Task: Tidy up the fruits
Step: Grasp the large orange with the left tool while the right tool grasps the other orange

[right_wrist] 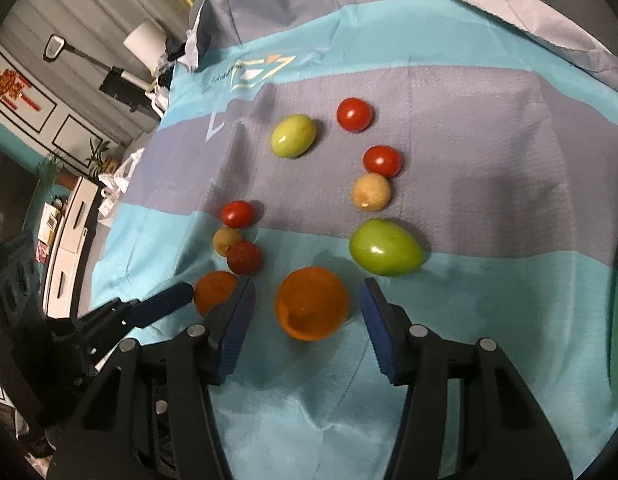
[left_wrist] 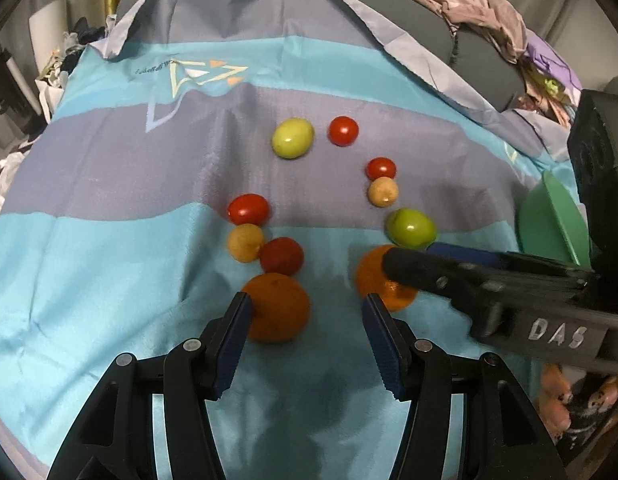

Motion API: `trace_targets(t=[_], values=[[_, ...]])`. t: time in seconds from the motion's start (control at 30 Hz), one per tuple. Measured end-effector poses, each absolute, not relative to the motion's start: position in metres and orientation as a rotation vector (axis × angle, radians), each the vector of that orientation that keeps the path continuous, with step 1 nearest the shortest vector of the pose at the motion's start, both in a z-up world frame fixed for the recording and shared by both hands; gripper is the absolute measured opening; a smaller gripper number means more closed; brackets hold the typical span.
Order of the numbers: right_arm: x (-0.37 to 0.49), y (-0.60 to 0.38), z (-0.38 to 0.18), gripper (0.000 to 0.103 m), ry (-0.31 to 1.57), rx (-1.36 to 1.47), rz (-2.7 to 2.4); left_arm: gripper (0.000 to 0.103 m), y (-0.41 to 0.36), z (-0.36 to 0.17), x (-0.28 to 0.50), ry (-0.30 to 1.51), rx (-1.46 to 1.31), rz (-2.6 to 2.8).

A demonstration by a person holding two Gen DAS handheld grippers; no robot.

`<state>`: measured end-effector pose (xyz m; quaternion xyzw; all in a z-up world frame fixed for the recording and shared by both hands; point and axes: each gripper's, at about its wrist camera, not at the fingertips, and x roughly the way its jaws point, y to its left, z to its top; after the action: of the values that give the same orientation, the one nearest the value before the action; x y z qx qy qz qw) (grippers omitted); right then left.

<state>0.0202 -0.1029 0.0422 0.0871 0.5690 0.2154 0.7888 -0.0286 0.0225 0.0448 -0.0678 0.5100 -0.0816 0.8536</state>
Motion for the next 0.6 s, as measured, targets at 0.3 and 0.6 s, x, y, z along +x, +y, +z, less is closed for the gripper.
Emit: trace_targets(t=[0.3, 0.6], values=[[0.025, -0.095, 0.029, 0.052, 1.253, 0.16, 0.443, 0.059, 0.028, 0.037, -0.025, 1.08, -0.113, -0.084], [0.025, -0.091, 0.016, 0.046, 1.283, 0.166, 0.431, 0.058, 0.03, 0.023, -0.02, 1.13, -0.124, -0.054]])
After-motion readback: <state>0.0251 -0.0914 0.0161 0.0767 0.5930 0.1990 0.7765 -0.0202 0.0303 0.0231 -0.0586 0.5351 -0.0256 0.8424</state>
